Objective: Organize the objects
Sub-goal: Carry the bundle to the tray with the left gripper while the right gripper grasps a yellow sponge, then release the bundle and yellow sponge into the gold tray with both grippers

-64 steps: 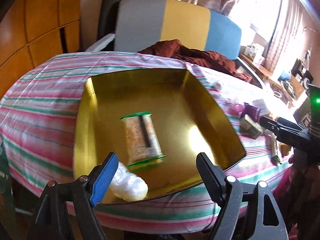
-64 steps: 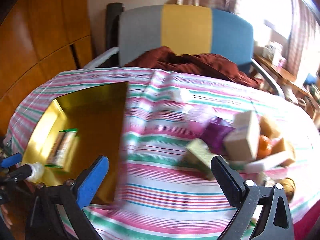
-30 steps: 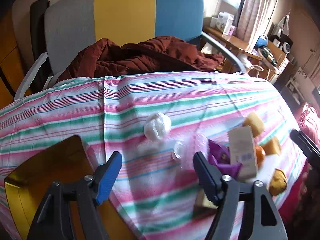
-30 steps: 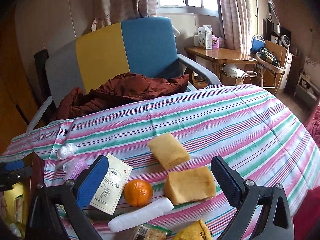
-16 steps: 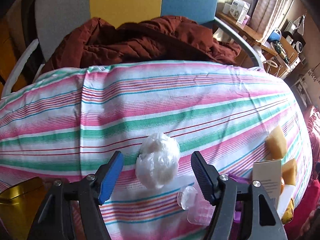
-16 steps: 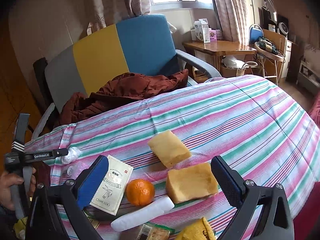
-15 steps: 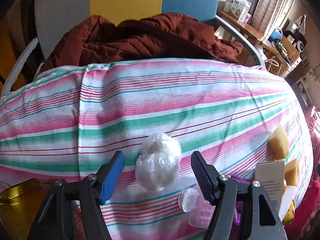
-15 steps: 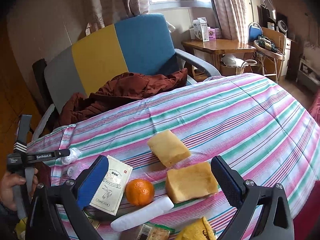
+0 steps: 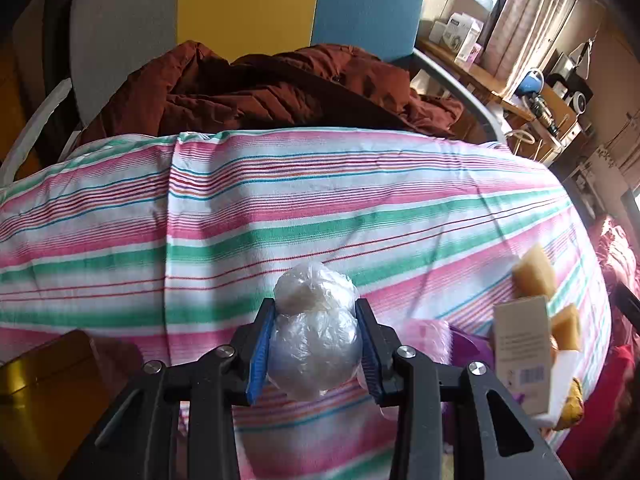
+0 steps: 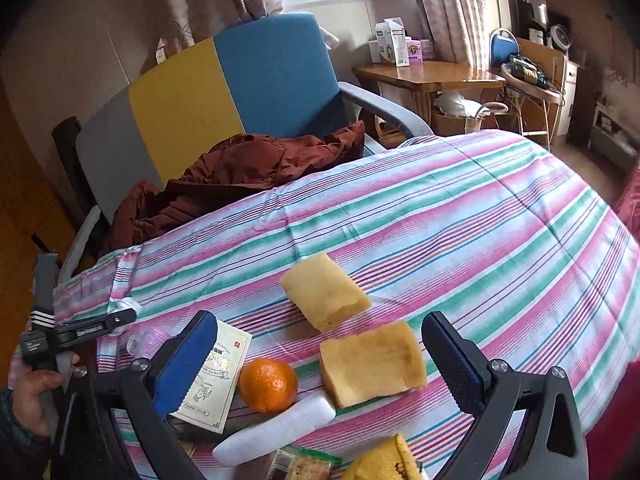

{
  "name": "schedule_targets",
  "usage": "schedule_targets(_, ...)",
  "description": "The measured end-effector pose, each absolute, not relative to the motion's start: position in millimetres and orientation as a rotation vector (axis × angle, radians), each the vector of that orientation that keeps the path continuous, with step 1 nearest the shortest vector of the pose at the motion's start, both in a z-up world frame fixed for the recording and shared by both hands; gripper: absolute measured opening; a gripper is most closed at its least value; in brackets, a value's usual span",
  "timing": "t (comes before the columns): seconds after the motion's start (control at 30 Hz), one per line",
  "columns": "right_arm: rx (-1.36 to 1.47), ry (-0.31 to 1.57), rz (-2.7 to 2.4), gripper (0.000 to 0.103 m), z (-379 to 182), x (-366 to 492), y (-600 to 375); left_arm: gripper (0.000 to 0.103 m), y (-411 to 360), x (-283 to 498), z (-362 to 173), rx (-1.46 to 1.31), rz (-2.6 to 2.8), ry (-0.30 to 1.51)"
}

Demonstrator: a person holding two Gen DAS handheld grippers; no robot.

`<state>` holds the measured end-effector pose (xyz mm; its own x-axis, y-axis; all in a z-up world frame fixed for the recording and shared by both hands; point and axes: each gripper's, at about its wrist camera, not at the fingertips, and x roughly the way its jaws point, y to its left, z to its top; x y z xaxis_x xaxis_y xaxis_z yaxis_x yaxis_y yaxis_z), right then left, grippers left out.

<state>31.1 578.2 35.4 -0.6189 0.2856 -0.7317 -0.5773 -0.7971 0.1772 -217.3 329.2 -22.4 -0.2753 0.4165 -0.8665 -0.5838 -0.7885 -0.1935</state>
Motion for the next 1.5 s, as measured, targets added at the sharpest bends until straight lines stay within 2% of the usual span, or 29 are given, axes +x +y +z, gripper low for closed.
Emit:
schedule_targets(0.2, -1.245, 0.288, 2.368, 0.102, 13.4, -30.6, 592.0, 0.038, 305.9, -197.8, 2.1, -1.292, 2.089, 0.152)
schedule_targets(0.37, -1.466, 0.13, 2.273, 0.09, -31.7, -69.8, 598.0, 0.038, 290.5, -181.6, 16.4, -1.26, 2.086, 0.132)
schedule_targets(0.4, -1.504, 0.123, 2.251, 0.077, -39.7, -73.3, 600.3, 0.038, 287.4, -178.1, 19.4, -1.251, 2.088, 0.129)
schedule_targets(0.43, -1.534, 0.135, 2.24, 0.058, -45.0, -74.0, 602.6, 0.038, 284.0, -174.6, 22.5, -1.238, 2.094, 0.132)
schedule_targets(0.57, -1.459, 0.153, 2.291, 0.055, -25.7, -62.0, 597.2, 0.038, 269.2, -164.2, 34.0, -1.214, 2.106, 0.117)
schedule_targets(0.77, -1.265, 0.165, 2.379, 0.055, 33.0, -30.7, 575.7, 0.038, 230.0, -146.8, 51.2, -1.194, 2.15, 0.069)
schedule_targets(1.03, -1.139, 0.192, 2.637, 0.055, 86.0, -11.3, 491.1, 0.039, 128.1, -130.4, 61.1, -1.207, 2.308, -0.015)
schedule_targets(1.23, -1.202, 0.207, 2.85, 0.055, 87.4, -18.5, 397.5, 0.039, 37.5, -121.5, 42.6, -1.284, 2.433, -0.095)
schedule_targets(1.5, -1.459, 0.198, 2.986, 0.055, 44.1, -48.3, 273.4, 0.039, -34.2, -103.0, 25.7, -1.302, 2.503, -0.124)
